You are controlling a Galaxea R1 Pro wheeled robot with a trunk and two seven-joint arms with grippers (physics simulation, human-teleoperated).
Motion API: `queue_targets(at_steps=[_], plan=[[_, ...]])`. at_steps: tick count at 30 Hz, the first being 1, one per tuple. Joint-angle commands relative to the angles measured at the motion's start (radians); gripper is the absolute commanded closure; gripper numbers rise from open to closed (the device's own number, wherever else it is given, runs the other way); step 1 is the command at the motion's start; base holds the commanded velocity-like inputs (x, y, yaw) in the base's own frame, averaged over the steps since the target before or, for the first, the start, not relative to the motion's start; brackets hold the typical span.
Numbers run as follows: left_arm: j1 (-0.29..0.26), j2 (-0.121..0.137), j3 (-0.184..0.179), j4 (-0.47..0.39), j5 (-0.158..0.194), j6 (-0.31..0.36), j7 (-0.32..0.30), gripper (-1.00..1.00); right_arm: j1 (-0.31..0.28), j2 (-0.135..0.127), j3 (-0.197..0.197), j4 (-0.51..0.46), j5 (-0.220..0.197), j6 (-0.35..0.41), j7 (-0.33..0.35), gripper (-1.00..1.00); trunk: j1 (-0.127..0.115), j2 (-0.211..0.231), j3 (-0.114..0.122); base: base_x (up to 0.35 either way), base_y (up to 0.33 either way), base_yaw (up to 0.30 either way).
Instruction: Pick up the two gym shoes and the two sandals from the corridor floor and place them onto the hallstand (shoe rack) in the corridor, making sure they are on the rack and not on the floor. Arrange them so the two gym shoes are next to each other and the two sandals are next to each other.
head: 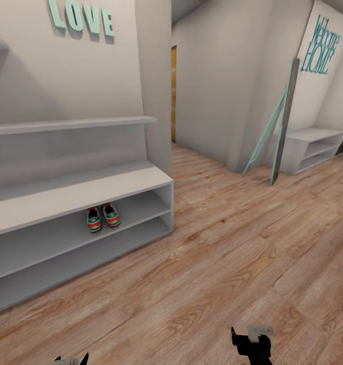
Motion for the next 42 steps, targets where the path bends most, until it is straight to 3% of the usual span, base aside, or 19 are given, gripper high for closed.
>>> queue_targets(at_steps=[1, 42], plan=[[-0.001, 0.000, 0.008, 0.000, -0.004, -0.002, -0.008, -1.00, -0.001, 0.000, -0.006, 0.002, 0.010, -0.003, -0.005, -1.00, 0.000, 0.000, 0.000, 0.000, 0.000, -0.290], [-0.001, -0.002, 0.007, 0.001, -0.011, -0.001, -0.008, -1.00, -0.001, 0.007, -0.004, 0.003, 0.010, -0.003, -0.002, -1.00, 0.000, 0.000, 0.005, 0.000, 0.000, -0.290]])
